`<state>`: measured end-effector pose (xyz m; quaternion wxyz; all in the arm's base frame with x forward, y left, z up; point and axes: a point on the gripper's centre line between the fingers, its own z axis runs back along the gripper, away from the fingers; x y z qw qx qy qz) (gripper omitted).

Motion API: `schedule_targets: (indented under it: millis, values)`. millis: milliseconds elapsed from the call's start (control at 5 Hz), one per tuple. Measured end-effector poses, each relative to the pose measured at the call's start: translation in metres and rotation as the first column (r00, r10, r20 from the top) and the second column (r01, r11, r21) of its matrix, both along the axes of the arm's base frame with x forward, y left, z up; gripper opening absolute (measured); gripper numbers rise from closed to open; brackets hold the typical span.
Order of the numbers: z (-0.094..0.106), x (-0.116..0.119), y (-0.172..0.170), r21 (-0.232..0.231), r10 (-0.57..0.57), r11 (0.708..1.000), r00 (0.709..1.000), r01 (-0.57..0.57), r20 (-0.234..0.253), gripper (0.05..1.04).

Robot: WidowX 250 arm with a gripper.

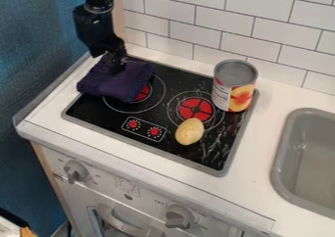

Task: Coloque o pano roxo no queimador direito

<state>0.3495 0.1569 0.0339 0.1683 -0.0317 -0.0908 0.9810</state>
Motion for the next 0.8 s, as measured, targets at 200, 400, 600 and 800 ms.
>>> schedule_targets:
  millis: [200, 400, 600, 800]
  values:
    - [-0.016, -0.001, 0.016, -0.001, 0.057, 0.998, 0.998, -0.057, -0.031, 1.0]
    - [-0.028, 0.0, 0.016, -0.021, 0.077, 0.997, 0.995, -0.078, -0.062, 0.999]
    - [-0.035, 0.004, 0.01, -0.057, 0.062, 0.996, 0.995, -0.067, -0.077, 0.999]
    - [-0.038, 0.008, -0.003, -0.083, 0.021, 0.996, 0.998, -0.026, -0.064, 0.999]
